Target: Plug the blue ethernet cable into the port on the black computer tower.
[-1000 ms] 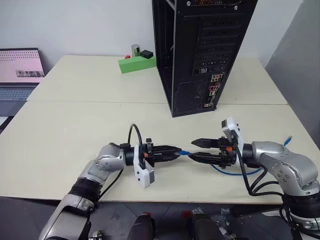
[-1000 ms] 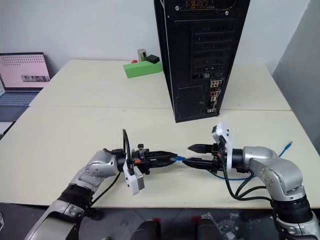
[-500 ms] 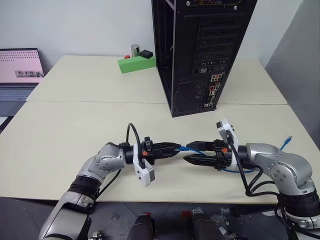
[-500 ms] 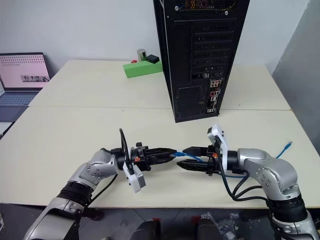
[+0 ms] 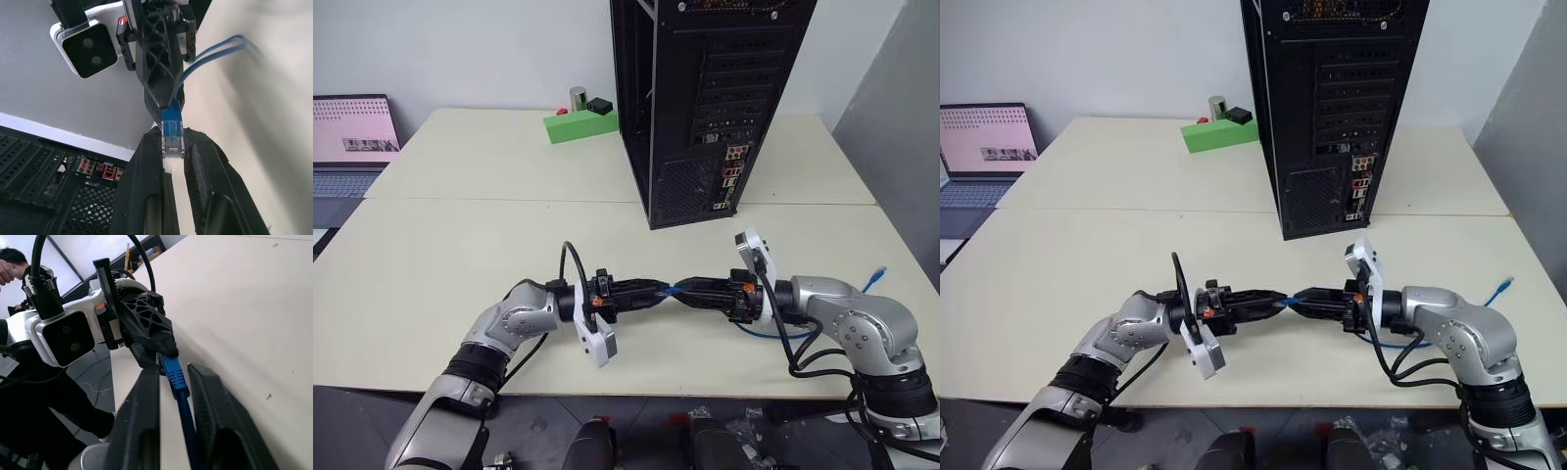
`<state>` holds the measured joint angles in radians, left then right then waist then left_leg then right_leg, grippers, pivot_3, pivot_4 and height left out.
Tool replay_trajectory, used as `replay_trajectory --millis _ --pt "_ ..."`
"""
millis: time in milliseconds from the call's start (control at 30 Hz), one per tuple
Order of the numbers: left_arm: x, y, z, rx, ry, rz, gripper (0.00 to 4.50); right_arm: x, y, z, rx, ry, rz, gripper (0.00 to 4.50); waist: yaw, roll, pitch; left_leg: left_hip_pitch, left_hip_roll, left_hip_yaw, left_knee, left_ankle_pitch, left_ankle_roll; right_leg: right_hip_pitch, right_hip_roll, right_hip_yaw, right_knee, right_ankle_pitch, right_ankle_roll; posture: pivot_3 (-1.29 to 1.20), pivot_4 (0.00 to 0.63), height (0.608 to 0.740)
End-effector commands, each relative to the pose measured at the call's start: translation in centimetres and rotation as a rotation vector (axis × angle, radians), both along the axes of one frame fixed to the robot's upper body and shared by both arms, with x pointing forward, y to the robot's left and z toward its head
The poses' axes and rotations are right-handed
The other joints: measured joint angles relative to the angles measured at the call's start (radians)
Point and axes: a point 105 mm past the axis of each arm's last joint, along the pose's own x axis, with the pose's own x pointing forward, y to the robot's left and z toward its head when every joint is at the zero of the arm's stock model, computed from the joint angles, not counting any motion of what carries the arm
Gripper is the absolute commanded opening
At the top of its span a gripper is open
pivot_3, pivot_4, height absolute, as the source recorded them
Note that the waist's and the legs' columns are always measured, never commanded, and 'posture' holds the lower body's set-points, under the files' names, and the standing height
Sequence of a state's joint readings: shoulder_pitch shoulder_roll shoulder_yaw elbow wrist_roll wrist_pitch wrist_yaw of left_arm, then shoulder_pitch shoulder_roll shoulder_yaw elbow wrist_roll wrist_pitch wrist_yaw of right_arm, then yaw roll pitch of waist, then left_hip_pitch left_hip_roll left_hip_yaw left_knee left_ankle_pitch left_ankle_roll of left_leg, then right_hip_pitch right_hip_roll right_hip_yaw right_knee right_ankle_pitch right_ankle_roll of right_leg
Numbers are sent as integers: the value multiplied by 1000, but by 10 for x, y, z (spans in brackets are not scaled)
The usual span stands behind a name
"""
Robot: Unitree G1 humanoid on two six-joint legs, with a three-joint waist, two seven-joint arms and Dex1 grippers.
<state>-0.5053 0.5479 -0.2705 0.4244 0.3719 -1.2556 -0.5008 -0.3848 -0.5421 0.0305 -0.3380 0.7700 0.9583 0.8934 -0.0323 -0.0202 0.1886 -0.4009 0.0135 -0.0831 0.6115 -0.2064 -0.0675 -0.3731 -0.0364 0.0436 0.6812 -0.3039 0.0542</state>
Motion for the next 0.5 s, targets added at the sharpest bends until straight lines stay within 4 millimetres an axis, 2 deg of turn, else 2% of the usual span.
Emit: replay_trajectory --millis 33,333,367,500 --pt "-4 -2 11 -34 -51 -18 310 1 1 10 21 -27 16 28 0 0 0 0 0 0 0 0 0 0 0 0 0 0 0 0 150 740" --pt "-2 -3 9 -44 -42 2 310 3 -2 13 17 2 42 0 0 0 0 0 0 0 0 0 0 0 0 0 0 0 0 0 150 740" --pt "-1 -3 8 -44 -34 8 870 3 -2 13 15 2 43 0 0 0 0 0 0 0 0 0 0 0 0 0 0 0 0 0 150 740" --pt "4 -1 5 -47 25 40 1578 5 -3 14 9 1 43 0 0 0 0 0 0 0 0 0 0 0 0 0 0 0 0 0 150 740"
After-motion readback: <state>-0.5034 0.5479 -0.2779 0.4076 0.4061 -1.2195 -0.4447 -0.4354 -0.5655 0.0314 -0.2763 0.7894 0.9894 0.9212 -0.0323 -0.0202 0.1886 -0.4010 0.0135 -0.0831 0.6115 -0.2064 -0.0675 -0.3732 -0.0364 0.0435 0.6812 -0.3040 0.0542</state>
